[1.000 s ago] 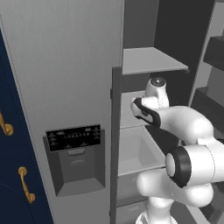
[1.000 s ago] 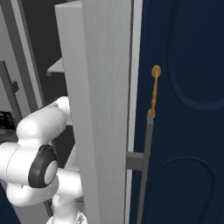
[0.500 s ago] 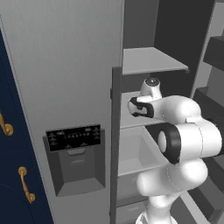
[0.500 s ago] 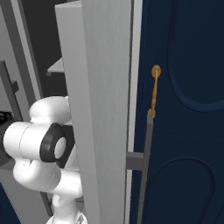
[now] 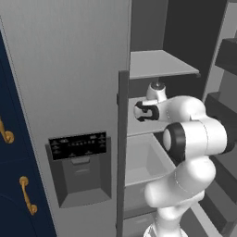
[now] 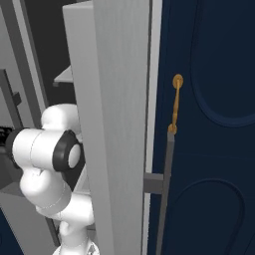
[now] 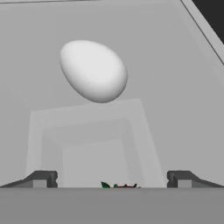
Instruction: Take the strawberry from the fridge and place it on top of the pancake, located on the dining counter.
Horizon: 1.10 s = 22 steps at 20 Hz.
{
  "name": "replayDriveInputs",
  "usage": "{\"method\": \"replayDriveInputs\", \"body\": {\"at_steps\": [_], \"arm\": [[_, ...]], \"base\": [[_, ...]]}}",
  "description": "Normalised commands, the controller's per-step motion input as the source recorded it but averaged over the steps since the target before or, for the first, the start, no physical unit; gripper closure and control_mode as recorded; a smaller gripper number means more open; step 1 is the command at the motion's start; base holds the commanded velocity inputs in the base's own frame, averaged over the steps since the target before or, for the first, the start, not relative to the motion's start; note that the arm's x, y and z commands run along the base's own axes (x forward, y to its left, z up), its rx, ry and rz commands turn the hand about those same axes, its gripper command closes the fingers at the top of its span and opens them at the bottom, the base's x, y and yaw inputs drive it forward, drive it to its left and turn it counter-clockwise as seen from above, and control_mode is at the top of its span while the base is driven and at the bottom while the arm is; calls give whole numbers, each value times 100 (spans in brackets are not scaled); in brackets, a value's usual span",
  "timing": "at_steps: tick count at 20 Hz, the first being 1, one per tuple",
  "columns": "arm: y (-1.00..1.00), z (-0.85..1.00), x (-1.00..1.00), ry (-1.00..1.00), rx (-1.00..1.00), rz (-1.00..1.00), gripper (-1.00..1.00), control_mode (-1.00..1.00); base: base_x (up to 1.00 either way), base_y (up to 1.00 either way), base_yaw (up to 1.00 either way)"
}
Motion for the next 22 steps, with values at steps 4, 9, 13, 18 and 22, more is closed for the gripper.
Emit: {"method": "replayDriveInputs", "body": {"at_steps": [4, 9, 13, 18, 22], "arm": [[-1, -25, -2, 4, 0, 0, -100, -100], [-4, -18, -29, 0, 0, 0, -100, -100], [0, -2, -29, -1, 0, 0, -100, -100], [0, -1, -1, -1, 0, 0, -100, -100], [0, -19, -4, 5, 0, 0, -100, -100]], "base": [[0, 0, 0], [0, 0, 0], [0, 0, 0], [0, 0, 0], [0, 0, 0]]}}
